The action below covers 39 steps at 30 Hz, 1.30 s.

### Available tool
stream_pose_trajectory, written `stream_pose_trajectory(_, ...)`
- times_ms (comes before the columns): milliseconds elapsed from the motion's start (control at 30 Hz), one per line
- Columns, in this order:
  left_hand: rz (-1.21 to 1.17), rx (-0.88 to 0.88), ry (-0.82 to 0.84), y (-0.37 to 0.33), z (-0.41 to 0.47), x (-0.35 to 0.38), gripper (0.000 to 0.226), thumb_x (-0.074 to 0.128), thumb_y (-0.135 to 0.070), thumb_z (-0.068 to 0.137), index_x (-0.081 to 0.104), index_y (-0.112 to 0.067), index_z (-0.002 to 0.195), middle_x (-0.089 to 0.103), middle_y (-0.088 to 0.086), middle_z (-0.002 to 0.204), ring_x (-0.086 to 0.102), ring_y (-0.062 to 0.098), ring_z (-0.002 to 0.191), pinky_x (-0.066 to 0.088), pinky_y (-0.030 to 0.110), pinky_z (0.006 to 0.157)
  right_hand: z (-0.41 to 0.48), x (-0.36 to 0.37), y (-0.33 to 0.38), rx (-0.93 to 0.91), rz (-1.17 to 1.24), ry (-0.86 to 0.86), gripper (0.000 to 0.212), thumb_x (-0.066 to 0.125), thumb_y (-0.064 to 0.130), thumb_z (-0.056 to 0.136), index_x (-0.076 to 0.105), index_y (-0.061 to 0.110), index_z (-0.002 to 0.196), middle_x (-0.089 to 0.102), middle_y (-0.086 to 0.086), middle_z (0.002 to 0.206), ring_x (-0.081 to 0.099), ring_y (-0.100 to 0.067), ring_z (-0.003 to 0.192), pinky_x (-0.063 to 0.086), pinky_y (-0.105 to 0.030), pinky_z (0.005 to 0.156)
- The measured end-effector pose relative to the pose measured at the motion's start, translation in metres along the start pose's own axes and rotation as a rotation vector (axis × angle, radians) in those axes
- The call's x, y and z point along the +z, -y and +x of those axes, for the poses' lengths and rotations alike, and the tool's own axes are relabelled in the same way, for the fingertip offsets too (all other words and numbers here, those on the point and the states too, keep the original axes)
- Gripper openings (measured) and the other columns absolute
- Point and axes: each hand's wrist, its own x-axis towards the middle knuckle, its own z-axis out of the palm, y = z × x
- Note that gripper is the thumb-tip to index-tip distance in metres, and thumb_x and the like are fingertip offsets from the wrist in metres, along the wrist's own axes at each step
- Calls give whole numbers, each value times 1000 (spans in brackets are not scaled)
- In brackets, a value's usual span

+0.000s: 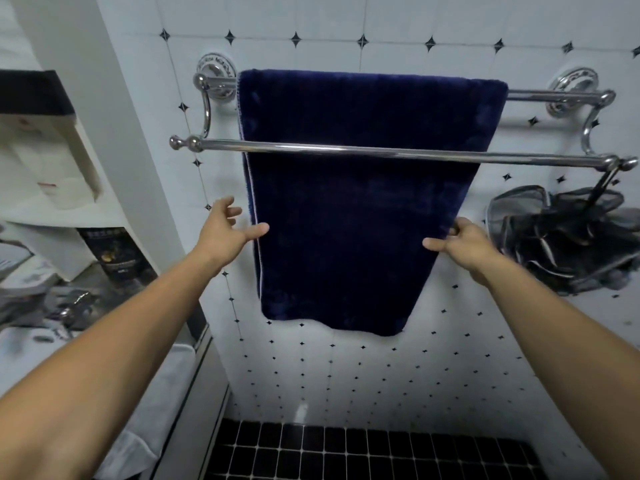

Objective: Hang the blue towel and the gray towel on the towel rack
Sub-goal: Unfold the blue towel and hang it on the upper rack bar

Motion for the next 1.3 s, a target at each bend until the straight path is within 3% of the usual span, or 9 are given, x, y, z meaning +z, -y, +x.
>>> stream_pose_trajectory(233, -166, 49, 32, 12, 24, 33, 9, 79, -16, 80, 74, -18, 87, 76, -10, 86, 74, 9, 83, 60, 29, 81, 29, 4, -14, -6, -5, -5, 46, 73, 4, 84, 59, 4, 128, 62, -1, 111, 60, -20, 97, 44, -27, 84)
stream_pose_trajectory(500, -192, -17, 93, 38, 20, 47, 27, 80, -20, 80, 70, 1, 94, 68, 4, 92, 67, 21, 86, 56, 45, 93, 38, -5, -37, -33, 8, -34, 37, 75, 11, 83, 66, 6, 119, 68, -3, 110, 64, -13, 87, 47, -30, 87)
stream_pose_trajectory(600, -210, 31, 89, 31, 21, 46, 7, 77, -15, 83, 72, -14, 86, 74, -7, 80, 71, 6, 75, 58, 21, 75, 36, -6, -40, -39, 36, -7, 39, 79, 17, 80, 66, 15, 117, 69, 5, 104, 63, -6, 88, 47, -27, 83)
stream_pose_trajectory(700, -140, 64, 22, 24, 22, 40, 50, 75, -17, 85, 34, -20, 56, 33, -10, 51, 29, 1, 41, 31, 15, 43, 33, -5, -43, -44, 55, -7, 32, 78, 13, 81, 66, 15, 111, 68, 13, 91, 63, -1, 82, 46, -14, 68)
stream_pose_trajectory(767, -152, 95, -15, 13, 23, 32, 56, 73, -15, 87, 26, -21, 55, 24, -11, 50, 20, 3, 39, 24, 17, 42, 32, -1, -43, -59, 45, -32, 12, 76, 11, 83, 64, 12, 87, 63, 16, 68, 59, 2, 62, 44, -10, 59)
stream_pose_trajectory(833, -196, 115, -68, -3, 26, 25, 55, 71, -11, 88, 27, -20, 57, 23, -7, 54, 20, 3, 40, 24, 18, 45, 29, 2, -37, -88, 38, -45, 37, 77, 15, 83, 44, 12, 67, 48, 1, 59, 50, -11, 55, 43, -18, 62)
stream_pose_trajectory(933, -255, 123, -108, -17, 34, 18, 49, 69, -7, 89, 35, -20, 57, 34, -17, 40, 32, -2, 33, 32, 8, 44, 24, 2, -23, -145, 90, -45, 22, 74, 19, 85, 58, 7, 76, 64, -4, 81, 62, -17, 78, 47, -26, 80)
stream_pose_trajectory(1033, -242, 145, -98, -21, 36, 17, 47, 70, -12, 89, 37, -23, 58, 34, -22, 36, 35, -3, 35, 31, 4, 44, 21, 1, 0, -250, 213, -110, 13, 68, 17, 90, 67, 24, 79, 72, 17, 76, 65, 7, 67, 46, -6, 61)
stream_pose_trajectory(1300, -170, 203, -49, -16, 42, 26, 45, 74, -24, 86, 37, -15, 61, 31, -2, 64, 30, 10, 53, 29, 28, 55, 31, -20, 42, -351, 387, -190, 17, 65, 9, 90, 69, 6, 106, 71, -3, 93, 69, -1, 73, 54, -17, 72)
